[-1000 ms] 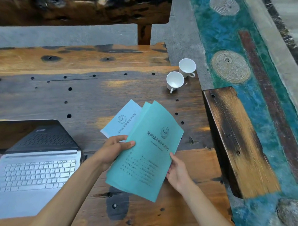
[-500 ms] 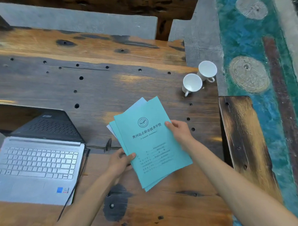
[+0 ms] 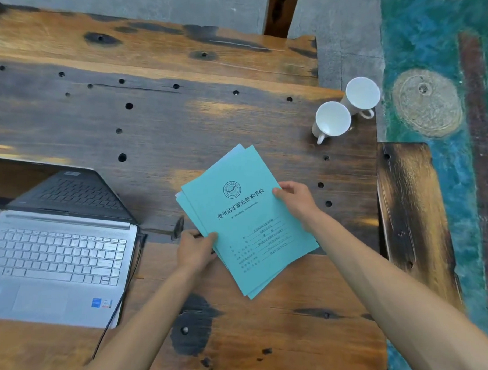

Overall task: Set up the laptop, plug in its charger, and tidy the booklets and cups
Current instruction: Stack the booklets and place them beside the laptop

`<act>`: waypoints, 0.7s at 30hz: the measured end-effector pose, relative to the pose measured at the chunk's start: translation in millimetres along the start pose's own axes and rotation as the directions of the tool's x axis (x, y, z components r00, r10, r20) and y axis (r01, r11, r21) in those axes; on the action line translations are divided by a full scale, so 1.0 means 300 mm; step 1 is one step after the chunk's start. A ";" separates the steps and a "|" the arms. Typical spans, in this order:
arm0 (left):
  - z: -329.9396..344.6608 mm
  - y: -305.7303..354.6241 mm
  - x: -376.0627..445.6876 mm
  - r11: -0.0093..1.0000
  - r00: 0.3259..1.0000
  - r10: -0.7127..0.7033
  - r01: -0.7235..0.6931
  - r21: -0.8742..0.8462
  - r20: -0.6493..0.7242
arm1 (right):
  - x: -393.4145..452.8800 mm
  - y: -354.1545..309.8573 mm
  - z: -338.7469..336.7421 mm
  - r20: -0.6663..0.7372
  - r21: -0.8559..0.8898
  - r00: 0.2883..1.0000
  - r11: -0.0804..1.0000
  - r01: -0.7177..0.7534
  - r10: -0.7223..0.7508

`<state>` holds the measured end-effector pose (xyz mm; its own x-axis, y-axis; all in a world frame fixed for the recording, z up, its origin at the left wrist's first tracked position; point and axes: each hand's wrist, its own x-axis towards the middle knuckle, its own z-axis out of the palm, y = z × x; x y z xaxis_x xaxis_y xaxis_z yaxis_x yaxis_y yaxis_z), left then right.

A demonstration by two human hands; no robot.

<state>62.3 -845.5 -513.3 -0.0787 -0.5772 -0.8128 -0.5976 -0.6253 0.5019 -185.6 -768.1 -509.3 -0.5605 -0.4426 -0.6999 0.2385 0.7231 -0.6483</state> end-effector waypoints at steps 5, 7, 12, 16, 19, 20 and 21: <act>-0.004 0.040 0.041 0.974 0.996 -0.056 0.039 -0.224 -0.069 | 0.011 0.009 -0.004 -0.022 -0.325 0.993 0.940 0.105 -0.118; -0.004 0.047 0.047 0.931 0.992 -0.127 0.116 -0.346 -0.009 | 0.008 0.020 -0.001 -0.038 -0.308 0.995 0.948 0.075 -0.092; -0.027 0.086 0.036 0.933 0.985 -0.131 0.160 -0.322 0.110 | -0.011 0.045 0.014 -0.039 -0.119 0.999 0.993 0.018 -0.023; -0.016 0.132 -0.010 0.958 0.989 0.045 -0.003 -0.287 0.140 | -0.031 0.025 -0.007 0.008 -0.081 0.999 0.996 -0.042 0.042; -0.014 0.149 -0.059 0.953 0.976 0.137 -0.083 -0.290 0.171 | -0.068 0.005 -0.032 0.030 -0.070 0.998 0.997 -0.044 0.047; -0.016 0.156 -0.080 0.955 0.971 0.163 -0.110 -0.275 0.177 | -0.086 0.002 -0.043 0.036 -0.057 0.998 0.998 -0.041 0.043; -0.018 0.161 -0.094 0.957 0.964 0.190 -0.139 -0.255 0.186 | -0.098 0.003 -0.052 0.041 -0.044 0.998 0.998 -0.041 0.043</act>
<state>40.0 -862.4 -464.4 -0.3377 -0.5772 -0.7435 -0.3579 -0.6519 0.6686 -181.3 -746.2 -484.4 -0.5170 -0.4323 -0.7388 0.2261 0.7634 -0.6050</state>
